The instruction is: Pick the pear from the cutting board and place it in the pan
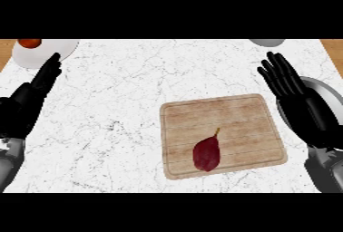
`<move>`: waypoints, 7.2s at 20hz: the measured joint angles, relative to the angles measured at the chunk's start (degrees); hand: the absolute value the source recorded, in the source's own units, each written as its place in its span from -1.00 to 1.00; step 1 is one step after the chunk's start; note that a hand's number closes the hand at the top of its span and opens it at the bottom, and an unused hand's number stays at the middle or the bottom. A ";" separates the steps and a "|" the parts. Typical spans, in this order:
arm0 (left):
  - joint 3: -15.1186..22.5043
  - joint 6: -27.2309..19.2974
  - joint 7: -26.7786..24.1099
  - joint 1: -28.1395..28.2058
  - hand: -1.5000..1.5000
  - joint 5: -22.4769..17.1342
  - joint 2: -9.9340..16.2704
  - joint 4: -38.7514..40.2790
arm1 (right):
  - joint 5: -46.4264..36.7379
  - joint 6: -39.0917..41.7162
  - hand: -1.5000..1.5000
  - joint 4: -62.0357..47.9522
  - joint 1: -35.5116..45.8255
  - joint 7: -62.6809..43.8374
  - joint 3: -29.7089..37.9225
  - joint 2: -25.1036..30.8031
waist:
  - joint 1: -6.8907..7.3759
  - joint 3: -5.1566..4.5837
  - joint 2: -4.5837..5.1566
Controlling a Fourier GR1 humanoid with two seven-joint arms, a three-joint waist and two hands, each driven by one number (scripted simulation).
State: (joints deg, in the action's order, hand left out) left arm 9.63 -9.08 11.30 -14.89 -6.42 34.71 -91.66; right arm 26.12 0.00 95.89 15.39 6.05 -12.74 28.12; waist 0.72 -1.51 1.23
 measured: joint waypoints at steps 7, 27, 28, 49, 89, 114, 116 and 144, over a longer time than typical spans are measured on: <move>2.43 -3.32 -6.77 4.82 0.00 -2.92 -11.31 -1.45 | 2.53 -5.07 1.00 -1.00 -6.95 5.31 5.64 -4.97 | -1.94 1.06 -1.03; 6.22 -1.28 -18.27 11.56 0.00 -3.17 -22.63 1.69 | -14.00 -11.94 -1.00 10.20 -29.86 0.49 3.53 0.00 | -0.60 1.44 -1.20; 6.10 -1.09 -18.22 11.81 0.00 -3.26 -22.60 1.50 | -15.06 -11.79 -1.00 11.12 -29.36 -1.88 2.79 0.92 | -0.55 1.44 -1.21; 3.73 1.86 -18.86 12.73 0.00 -0.51 -25.05 2.33 | -39.10 0.11 -1.00 3.07 -8.00 -35.06 -14.97 -5.32 | -0.49 1.49 -1.23; -0.72 6.33 -15.56 14.04 0.00 5.52 -30.88 -0.60 | -61.16 -0.37 1.00 -17.56 -3.13 -18.88 -5.30 -20.84 | -0.60 1.27 -1.81; -1.45 6.85 -15.98 13.84 0.00 5.94 -31.52 -0.32 | -93.80 -7.90 1.00 5.55 4.67 -58.43 -0.01 -21.67 | -0.89 1.50 -1.32; -1.00 6.88 -16.46 14.47 0.00 6.33 -31.73 -0.65 | -92.25 -10.34 1.00 5.33 3.80 -57.00 2.79 -21.29 | -0.80 1.51 -1.28; -1.39 8.40 -17.28 13.18 0.00 6.92 -32.48 1.09 | -66.67 -37.22 -1.00 -54.92 16.11 -12.34 35.30 1.22 | 1.00 1.62 -0.57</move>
State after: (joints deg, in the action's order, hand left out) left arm 8.24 -0.69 -5.98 -1.70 0.50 2.23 -90.57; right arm -40.56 -37.22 40.97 31.50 -6.30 22.55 29.35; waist 1.72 0.11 0.66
